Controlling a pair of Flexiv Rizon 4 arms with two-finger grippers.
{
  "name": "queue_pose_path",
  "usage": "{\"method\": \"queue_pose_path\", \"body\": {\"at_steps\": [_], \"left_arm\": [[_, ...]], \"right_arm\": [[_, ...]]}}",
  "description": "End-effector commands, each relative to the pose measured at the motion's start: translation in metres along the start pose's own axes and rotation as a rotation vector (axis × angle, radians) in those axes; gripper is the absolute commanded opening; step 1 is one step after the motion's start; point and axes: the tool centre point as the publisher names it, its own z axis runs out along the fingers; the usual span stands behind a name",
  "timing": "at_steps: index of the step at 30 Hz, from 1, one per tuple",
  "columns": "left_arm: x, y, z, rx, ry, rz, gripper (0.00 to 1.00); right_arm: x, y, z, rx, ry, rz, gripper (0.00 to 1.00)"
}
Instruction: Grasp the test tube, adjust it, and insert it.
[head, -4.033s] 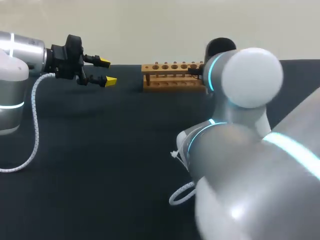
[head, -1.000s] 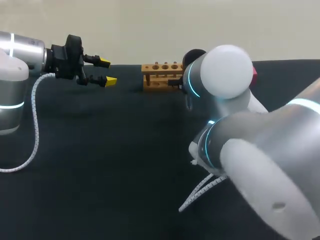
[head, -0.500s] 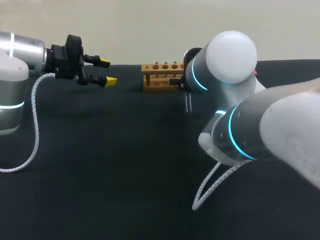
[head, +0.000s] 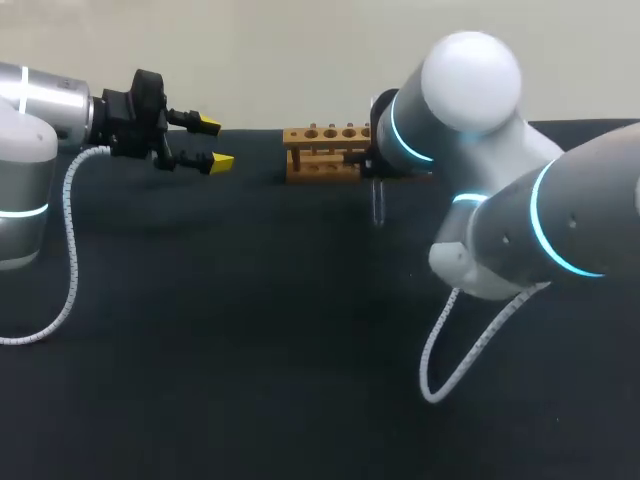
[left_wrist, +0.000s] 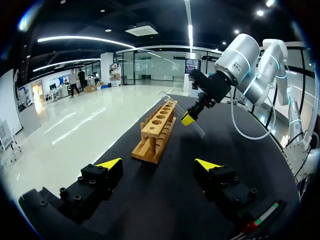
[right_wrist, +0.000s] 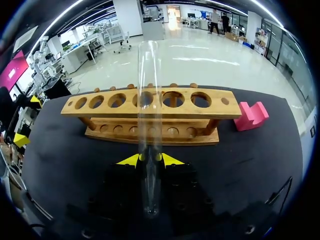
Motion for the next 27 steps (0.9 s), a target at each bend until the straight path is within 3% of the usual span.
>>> {"method": "queue_pose_path", "body": {"at_steps": [1,13,17,22,27], "left_arm": [[0.001,-0.001,0.000,-0.003,-0.005,0.003,1.00],[0.001,-0.001,0.000,-0.003,-0.005,0.003,1.00],[0.001,-0.001,0.000,-0.003,-0.005,0.003,1.00],[0.001,-0.001,0.000,-0.003,-0.005,0.003,1.00],[0.001,-0.001,0.000,-0.003,-0.005,0.003,1.00]], "right_arm": [[0.001,0.002,-0.002,-0.003,0.125,0.010,0.00],[0.005,0.006,-0.035,0.022,0.053,0.045,0.00],[0.001,0.004,-0.050,0.046,-0.001,0.050,0.00],[-0.005,0.000,-0.073,0.056,-0.130,0.088,0.00],[-0.006,0.002,-0.091,0.065,-0.177,0.090,0.00]]}}
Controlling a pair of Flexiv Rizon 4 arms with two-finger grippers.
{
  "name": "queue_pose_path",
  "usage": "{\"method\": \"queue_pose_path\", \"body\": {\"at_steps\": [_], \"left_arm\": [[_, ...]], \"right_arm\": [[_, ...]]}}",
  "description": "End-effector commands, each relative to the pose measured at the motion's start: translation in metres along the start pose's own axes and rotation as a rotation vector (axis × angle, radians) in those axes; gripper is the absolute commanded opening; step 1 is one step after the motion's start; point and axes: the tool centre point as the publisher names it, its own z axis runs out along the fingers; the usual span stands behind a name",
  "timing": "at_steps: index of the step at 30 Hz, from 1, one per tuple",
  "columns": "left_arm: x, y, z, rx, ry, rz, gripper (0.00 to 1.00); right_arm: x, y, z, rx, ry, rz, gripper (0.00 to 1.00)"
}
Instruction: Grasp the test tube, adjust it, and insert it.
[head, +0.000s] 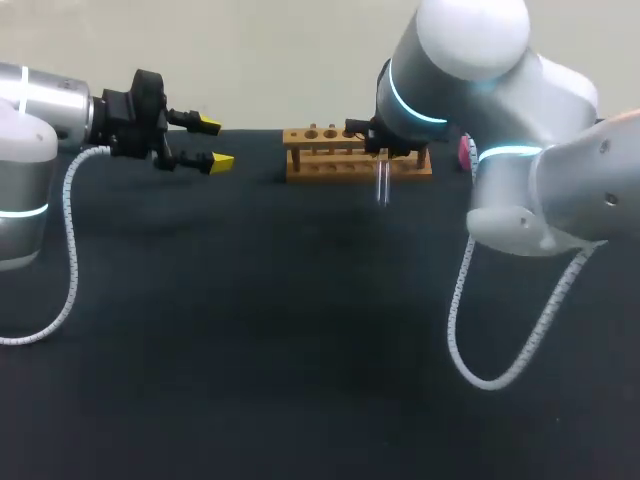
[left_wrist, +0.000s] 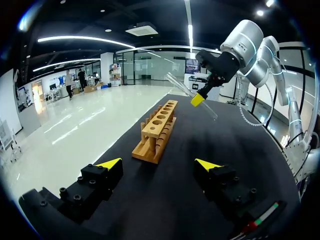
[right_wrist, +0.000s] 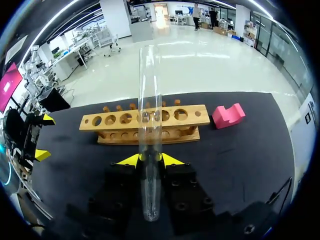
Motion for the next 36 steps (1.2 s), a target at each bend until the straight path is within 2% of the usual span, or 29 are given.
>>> {"method": "queue_pose_path", "body": {"at_steps": [1,36], "left_arm": [[0.001,-0.001,0.000,-0.003,-0.005,0.003,1.00],[0.001,-0.001,0.000,-0.003,-0.005,0.003,1.00]], "right_arm": [[0.012,-0.005,-0.027,0.004,-0.182,0.005,0.00],[0.011,-0.012,-0.037,0.001,-0.216,0.014,0.00]]}}
